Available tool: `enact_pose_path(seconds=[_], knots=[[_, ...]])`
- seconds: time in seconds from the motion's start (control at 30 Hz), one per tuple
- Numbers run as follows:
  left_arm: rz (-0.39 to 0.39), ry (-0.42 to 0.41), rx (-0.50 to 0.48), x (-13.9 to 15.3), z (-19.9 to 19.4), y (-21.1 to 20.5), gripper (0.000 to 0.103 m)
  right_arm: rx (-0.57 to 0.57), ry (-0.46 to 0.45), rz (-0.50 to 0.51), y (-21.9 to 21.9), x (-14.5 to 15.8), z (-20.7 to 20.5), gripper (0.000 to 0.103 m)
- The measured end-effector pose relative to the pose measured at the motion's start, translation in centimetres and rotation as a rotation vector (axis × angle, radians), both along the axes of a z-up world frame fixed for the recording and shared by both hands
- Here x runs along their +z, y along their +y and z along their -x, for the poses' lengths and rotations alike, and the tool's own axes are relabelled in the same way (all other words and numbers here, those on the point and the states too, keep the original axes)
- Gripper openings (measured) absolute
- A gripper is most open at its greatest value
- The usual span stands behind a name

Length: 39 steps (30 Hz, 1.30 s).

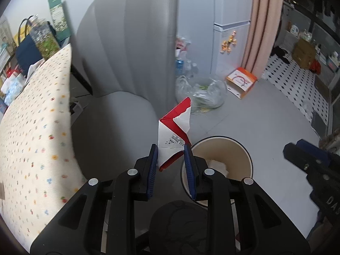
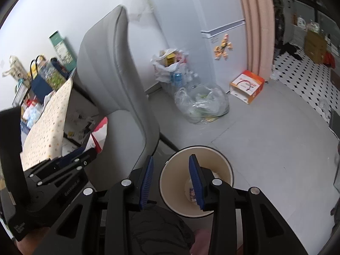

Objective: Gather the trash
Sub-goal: 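Open the right tool over the bin while the left tool opens to drop the packet, then move both open tools back over the table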

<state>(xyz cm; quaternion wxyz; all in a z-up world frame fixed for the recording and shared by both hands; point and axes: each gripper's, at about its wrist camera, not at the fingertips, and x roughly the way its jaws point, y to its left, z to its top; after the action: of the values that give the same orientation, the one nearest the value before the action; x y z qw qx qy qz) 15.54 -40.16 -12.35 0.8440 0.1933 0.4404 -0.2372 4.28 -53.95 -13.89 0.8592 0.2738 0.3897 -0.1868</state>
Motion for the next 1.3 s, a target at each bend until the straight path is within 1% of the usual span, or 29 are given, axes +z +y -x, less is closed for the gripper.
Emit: enact_pose_path(seconds=[0.1, 0.23, 0.33, 0.37, 0.4, 0.43, 0.47, 0.53, 0.6, 0.7, 0.77, 0.9, 0.93, 0.97, 1.03, 1.2, 1.3], knots=[[0.001, 0.010, -0.027, -0.4, 0.5, -1.4, 0.025, -0.032, -0.004, 0.007, -1.1, 0.5, 1.4, 0.036], [0.009, 0.022, -0.079, -0.6, 1.8, -3.8, 0.025, -0.079, -0.003, 0.026, -2.7, 1.2, 3.1, 0.042], [0.022, 0.041, -0.110, -0.6, 2.5, -5.0, 0.026, -0.111, -0.004, 0.020, -3.7, 1.1, 4.1, 0.043], [0.032, 0.058, -0.123, -0.7, 2.6, -5.3, 0.029, -0.124, -0.006, 0.014, -4.0, 1.0, 4.5, 0.045], [0.035, 0.072, -0.133, -0.7, 2.5, -5.6, 0.036, -0.140, -0.009, 0.005, -4.4, 0.9, 4.9, 0.047], [0.035, 0.080, -0.137, -0.8, 2.5, -5.8, 0.054, -0.150, -0.012, 0.001, -4.6, 0.8, 5.1, 0.053], [0.046, 0.077, -0.139, -0.6, 2.5, -5.7, 0.063, -0.164, -0.016, -0.001, -4.8, 0.7, 5.4, 0.057], [0.047, 0.070, -0.133, -0.4, 2.4, -5.5, 0.064, -0.176, -0.018, -0.001, -5.1, 0.6, 5.6, 0.058], [0.043, 0.069, -0.124, -0.3, 2.3, -5.4, 0.068, -0.176, -0.020, -0.002, -5.1, 0.5, 5.7, 0.062], [0.046, 0.043, -0.102, 0.4, 2.2, -4.9, 0.077, -0.170, -0.028, 0.011, -4.7, 0.7, 5.8, 0.072], [0.050, 0.022, -0.089, 1.0, 2.2, -4.3, 0.085, -0.164, -0.038, 0.025, -4.2, 1.1, 5.7, 0.081], [0.057, -0.003, -0.060, 2.4, 2.1, -2.5, 0.087, -0.158, -0.053, 0.050, -3.2, 1.9, 5.3, 0.092], [0.059, -0.003, -0.053, 2.6, 2.0, -2.2, 0.089, -0.156, -0.059, 0.055, -2.8, 2.2, 5.1, 0.094], [0.067, -0.007, -0.039, 3.0, 1.8, -1.5, 0.092, -0.151, -0.065, 0.058, -2.5, 2.5, 5.0, 0.095], [0.082, -0.020, -0.008, 3.7, 1.5, 0.1, 0.093, -0.136, -0.072, 0.065, -1.7, 3.1, 4.7, 0.095], [0.116, -0.041, 0.054, 5.4, 0.7, 3.7, 0.094, -0.087, -0.082, 0.089, 0.7, 4.4, 3.3, 0.095], [0.139, -0.057, 0.085, 6.7, 0.4, 5.9, 0.094, -0.056, -0.097, 0.105, 2.4, 5.7, 2.5, 0.095]])
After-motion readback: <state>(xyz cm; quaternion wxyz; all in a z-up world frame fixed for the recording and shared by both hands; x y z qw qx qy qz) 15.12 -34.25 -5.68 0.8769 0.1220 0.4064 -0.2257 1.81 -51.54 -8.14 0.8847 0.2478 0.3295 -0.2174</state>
